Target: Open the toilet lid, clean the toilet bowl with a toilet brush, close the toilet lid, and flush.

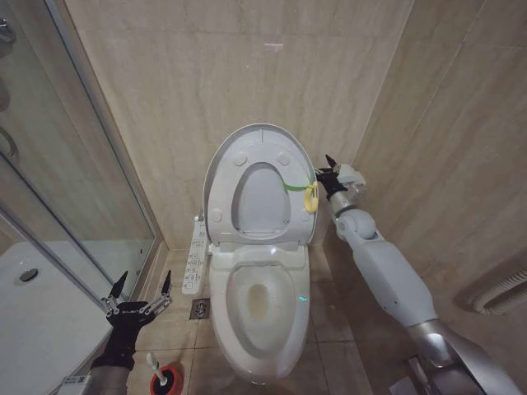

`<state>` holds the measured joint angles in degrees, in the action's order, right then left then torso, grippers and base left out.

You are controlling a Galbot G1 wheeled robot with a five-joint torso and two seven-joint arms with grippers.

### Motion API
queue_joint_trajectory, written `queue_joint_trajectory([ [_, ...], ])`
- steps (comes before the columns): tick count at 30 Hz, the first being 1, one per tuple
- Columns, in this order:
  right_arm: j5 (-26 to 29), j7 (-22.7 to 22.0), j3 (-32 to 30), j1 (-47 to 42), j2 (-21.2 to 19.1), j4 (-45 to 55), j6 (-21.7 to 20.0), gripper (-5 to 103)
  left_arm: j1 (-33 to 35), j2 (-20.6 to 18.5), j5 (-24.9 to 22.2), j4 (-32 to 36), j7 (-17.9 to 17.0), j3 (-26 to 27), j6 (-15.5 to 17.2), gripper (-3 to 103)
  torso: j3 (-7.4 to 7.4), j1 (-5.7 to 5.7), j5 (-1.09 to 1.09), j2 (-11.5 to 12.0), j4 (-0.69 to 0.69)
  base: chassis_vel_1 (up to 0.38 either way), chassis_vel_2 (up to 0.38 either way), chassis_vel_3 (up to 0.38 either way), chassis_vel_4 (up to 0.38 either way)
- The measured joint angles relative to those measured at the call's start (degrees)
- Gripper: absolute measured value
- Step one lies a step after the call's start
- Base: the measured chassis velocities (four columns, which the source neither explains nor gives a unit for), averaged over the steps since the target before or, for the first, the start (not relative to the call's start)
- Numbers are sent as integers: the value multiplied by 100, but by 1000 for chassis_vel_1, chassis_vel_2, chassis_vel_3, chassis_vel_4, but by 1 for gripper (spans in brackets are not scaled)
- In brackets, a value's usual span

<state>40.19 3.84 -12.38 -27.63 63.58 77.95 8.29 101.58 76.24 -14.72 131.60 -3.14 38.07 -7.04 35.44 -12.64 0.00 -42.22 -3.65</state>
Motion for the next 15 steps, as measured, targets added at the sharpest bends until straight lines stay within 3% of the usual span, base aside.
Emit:
queue_joint_trajectory([
  [15,432,47,-275,-1042,-467,1052,-35,100,0,0,0,0,0,0,0,99,0,0,-1,0,-1,0,0,0,0],
])
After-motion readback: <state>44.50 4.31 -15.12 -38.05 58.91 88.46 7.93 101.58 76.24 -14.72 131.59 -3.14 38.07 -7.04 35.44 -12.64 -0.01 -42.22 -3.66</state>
